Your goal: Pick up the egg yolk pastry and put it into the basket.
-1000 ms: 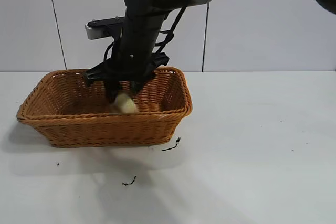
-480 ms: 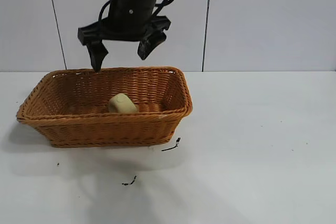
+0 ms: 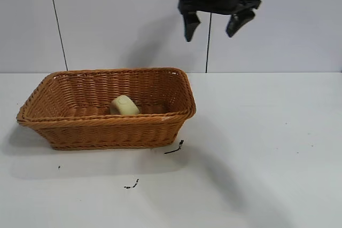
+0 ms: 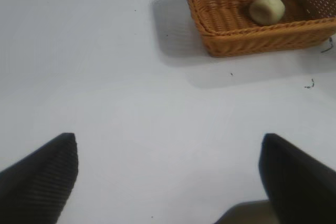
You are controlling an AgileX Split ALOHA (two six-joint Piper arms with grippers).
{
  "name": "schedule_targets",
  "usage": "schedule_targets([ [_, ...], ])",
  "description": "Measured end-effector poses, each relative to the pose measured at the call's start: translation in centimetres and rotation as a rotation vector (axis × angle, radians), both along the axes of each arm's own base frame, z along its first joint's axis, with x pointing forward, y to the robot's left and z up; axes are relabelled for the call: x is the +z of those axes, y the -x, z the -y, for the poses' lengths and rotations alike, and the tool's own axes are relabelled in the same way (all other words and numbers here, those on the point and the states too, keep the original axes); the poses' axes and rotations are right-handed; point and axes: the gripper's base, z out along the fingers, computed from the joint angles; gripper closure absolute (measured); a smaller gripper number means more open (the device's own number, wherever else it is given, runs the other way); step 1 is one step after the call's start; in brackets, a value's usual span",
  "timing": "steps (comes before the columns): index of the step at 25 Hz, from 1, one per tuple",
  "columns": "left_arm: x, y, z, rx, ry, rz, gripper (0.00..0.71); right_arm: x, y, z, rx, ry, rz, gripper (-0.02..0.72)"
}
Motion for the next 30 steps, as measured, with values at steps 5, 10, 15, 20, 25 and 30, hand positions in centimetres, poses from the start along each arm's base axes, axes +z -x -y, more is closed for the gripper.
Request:
schedule_targets([
  [5,0.0,0.0,0.0,0.0,0.0,0.0,0.014,-0.2,-0.8,7.4,-0.144,0.008,-0.041,0.01],
  [10,0.0,0.0,0.0,0.0,0.0,0.0,0.014,-0.4,-0.5,11.0,-0.214,0.014,-0.099,0.01],
  [15,0.0,0.0,0.0,0.0,0.0,0.0,0.014,-0.4,-0.4,11.1,-0.213,0.004,-0.11,0.01],
  [20,0.0,0.0,0.0,0.0,0.0,0.0,0.014,-0.4,-0.2,10.9,-0.207,-0.018,-0.119,0.01],
  [25,0.0,0.0,0.0,0.0,0.0,0.0,0.014,1.0,2.5,10.9,-0.208,-0.011,-0.167,0.01],
  [30,0.0,0.0,0.0,0.0,0.0,0.0,0.014,4.8,8.8,11.0,-0.188,0.001,-0.195,0.01],
])
